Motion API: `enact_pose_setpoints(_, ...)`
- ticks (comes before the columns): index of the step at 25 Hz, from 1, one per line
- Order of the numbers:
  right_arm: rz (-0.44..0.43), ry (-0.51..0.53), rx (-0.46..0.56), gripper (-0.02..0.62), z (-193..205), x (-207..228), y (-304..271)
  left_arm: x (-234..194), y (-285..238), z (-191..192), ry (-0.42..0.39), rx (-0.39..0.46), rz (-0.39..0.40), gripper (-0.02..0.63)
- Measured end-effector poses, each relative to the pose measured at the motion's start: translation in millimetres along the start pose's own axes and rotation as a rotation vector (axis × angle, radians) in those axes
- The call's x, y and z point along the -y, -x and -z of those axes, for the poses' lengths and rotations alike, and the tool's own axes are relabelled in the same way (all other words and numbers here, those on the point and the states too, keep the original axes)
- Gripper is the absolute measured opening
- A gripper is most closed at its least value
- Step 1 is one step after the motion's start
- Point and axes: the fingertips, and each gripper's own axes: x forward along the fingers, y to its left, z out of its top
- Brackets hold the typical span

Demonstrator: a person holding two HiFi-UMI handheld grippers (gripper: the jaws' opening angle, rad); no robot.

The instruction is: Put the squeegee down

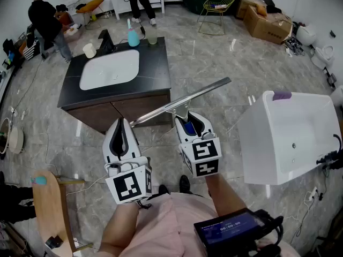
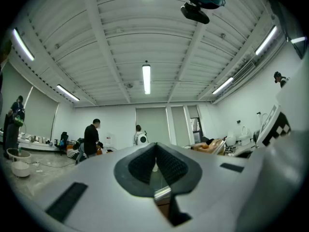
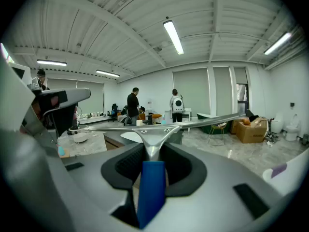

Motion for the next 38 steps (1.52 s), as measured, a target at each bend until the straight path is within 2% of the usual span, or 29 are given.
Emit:
enact_pose_setpoints(5, -0.001, -0.001, 0.003, 0.124, 1, 4, -1, 4, -2, 3, -0.003, -0.008, -0.001, 0.009)
enact_pose_setpoints(13, -0.033, -0.037, -0.007, 0.124, 5, 36, -10, 25, -18, 6, -0.021, -0.024, -0.038, 0.009)
enact_pose_setpoints(21, -0.05, -0.049, -0.038, 0.124, 9, 56, -49, 17, -42, 26, -0.043, -0.06, -0.075, 0.009)
enact_pose_setpoints(28, -0.062, -0.031, -0.078, 0.124, 10, 59, -129, -19, -105, 72, -0.008, -0.086, -0.091, 0.009)
enact_pose_setpoints(33, -0.058, -0.03, -0.125, 0.124, 2, 60, -214, -69, -180, 105, -0.002, -0.113, -0.108, 0.009)
enact_pose_setpoints(38, -0.058, -0.041, -0.154, 0.124, -18, 58, -292, -114, -254, 119, 0.001, -0.125, -0.102, 0.009)
